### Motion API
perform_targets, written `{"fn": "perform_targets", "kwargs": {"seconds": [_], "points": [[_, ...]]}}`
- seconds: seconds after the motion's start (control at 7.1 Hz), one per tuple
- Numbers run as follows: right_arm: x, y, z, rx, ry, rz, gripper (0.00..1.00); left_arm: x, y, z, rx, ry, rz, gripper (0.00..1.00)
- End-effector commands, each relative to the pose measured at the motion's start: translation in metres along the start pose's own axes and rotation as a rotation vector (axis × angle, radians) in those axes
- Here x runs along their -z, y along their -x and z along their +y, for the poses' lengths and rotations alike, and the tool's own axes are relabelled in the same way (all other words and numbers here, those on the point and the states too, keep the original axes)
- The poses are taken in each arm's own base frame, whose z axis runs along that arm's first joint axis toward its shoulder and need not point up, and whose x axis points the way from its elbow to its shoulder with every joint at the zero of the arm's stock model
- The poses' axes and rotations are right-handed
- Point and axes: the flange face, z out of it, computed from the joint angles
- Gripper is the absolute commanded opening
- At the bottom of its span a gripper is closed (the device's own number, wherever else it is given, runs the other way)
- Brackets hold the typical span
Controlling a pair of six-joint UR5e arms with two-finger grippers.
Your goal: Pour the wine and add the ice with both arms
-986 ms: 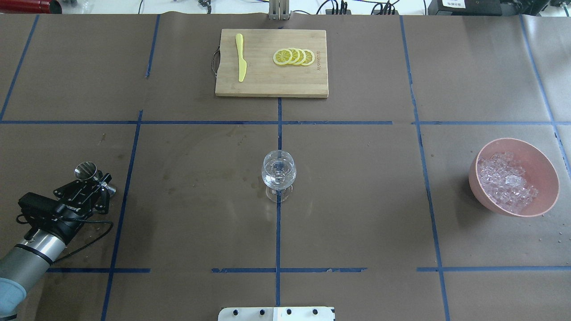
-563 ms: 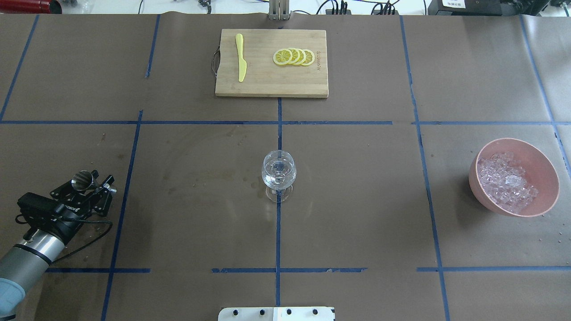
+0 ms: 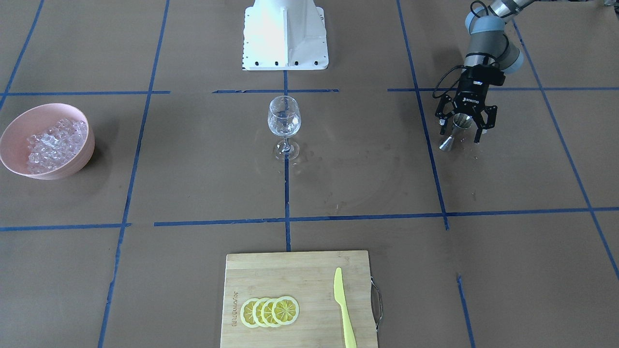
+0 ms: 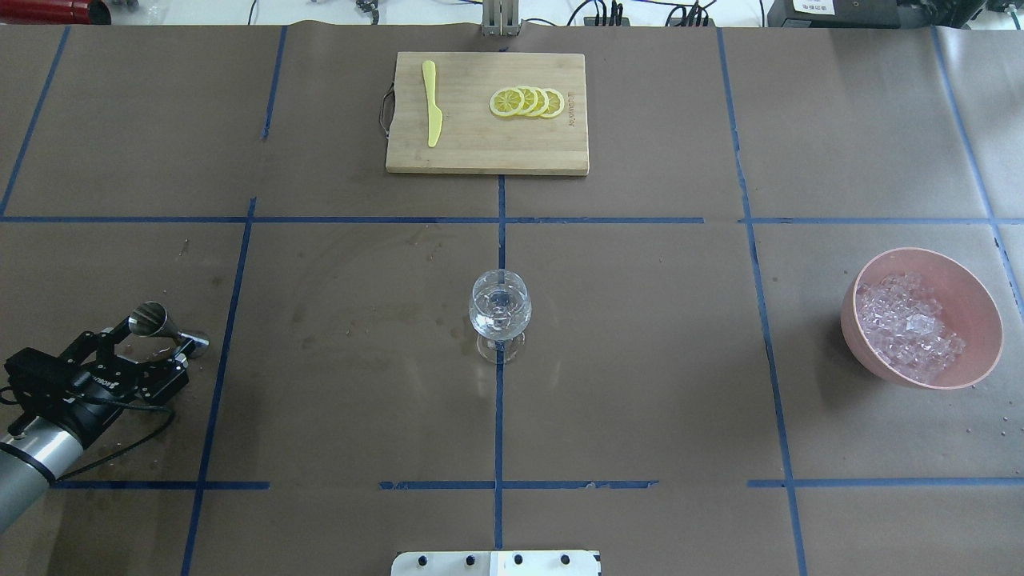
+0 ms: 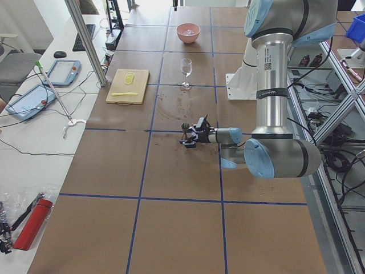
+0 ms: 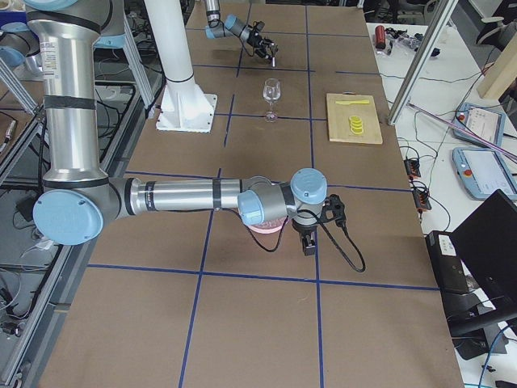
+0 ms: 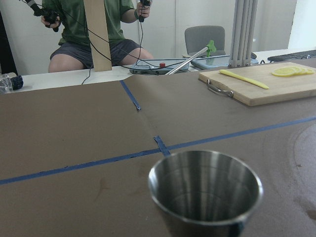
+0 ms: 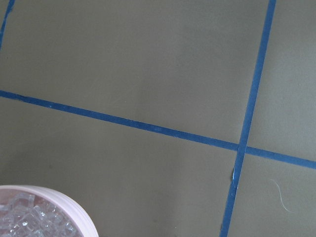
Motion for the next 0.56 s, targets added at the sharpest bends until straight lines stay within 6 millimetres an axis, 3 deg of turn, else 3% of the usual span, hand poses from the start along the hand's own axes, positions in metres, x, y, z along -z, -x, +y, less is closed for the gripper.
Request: {"fn": "perform_targets", "kwargs": {"seconds": [0.0,0.14,0.42], "points": [[0.001,0.001,0.0,0.001,-0.001,-0.001,1.0,0.047,0.025,-0.016,-0.039,0.172,0.115,1.0],[0.001,0.002,0.0,0.003,-0.002,-0.001,1.0,0.068,0.044,-0.017,-0.08,0.261,0.149,1.0],[0.009,0.011,-0.001,-0.003,-0.017,-0.006,1.0,0.087,0.09,-0.024,-0.163,0.306,0.099,1.0]]}}
